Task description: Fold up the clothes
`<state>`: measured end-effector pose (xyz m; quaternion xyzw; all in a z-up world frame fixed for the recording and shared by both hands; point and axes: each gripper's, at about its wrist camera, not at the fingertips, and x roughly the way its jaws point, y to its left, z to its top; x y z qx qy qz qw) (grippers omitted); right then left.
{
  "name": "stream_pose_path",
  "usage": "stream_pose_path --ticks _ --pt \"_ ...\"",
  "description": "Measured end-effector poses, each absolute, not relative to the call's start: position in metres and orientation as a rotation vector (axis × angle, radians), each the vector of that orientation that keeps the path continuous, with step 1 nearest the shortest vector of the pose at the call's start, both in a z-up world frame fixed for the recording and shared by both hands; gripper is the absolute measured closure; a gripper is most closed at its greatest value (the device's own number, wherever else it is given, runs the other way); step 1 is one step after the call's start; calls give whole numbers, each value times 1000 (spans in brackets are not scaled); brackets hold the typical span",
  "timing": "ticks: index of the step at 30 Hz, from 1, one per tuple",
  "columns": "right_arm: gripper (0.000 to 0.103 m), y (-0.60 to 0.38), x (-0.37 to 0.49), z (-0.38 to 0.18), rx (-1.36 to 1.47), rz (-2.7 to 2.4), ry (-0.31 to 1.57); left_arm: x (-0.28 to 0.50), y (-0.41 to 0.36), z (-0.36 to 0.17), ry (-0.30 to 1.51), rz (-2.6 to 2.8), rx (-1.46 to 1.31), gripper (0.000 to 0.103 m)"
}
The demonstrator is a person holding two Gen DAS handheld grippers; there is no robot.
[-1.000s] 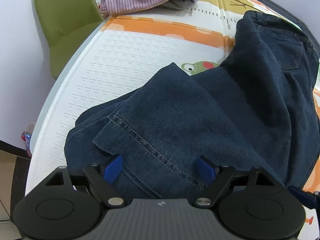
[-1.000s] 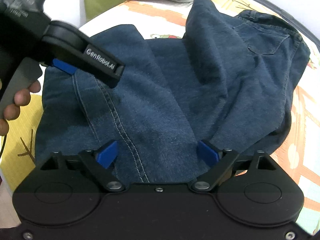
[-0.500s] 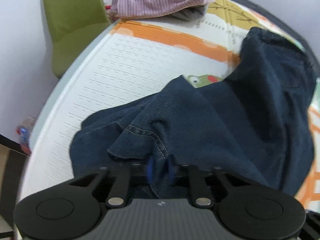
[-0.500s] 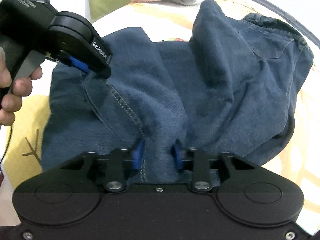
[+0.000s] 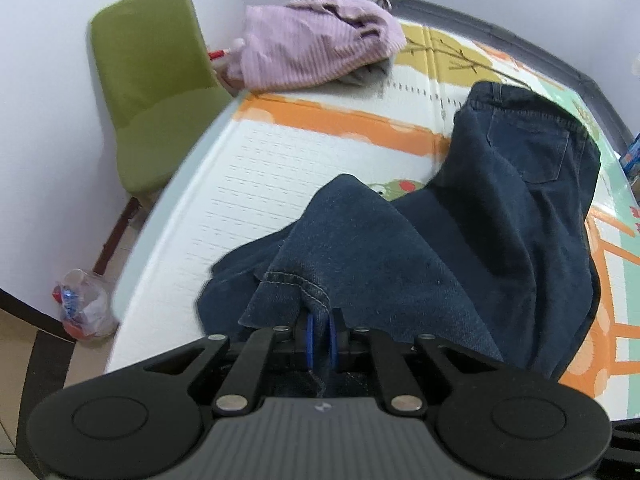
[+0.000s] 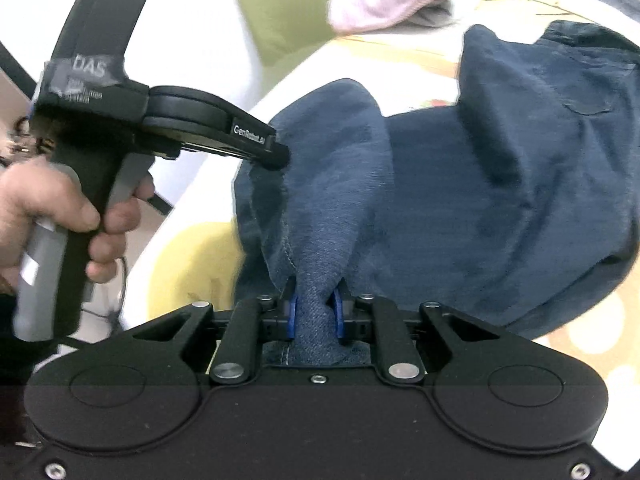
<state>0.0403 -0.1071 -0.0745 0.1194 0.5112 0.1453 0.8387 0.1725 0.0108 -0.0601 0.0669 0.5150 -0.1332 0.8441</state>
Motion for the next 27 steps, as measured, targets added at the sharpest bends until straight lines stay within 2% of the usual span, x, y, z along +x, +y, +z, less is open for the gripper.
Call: stream_pose_path --ticks 7,16,22,27 --pt "88 -75 33 -65 266 476 1099 146 50 -43 1053 -199 204 94" --pt "88 -9 21 -79 203 715 1187 117 104 -49 1100 -33 266 93" --pt "88 26 12 -87 156 826 1224 106 145 -54 1138 118 241 86" --pt "88 49 4 -98 117 915 1277 104 167 -53 1136 219 257 86"
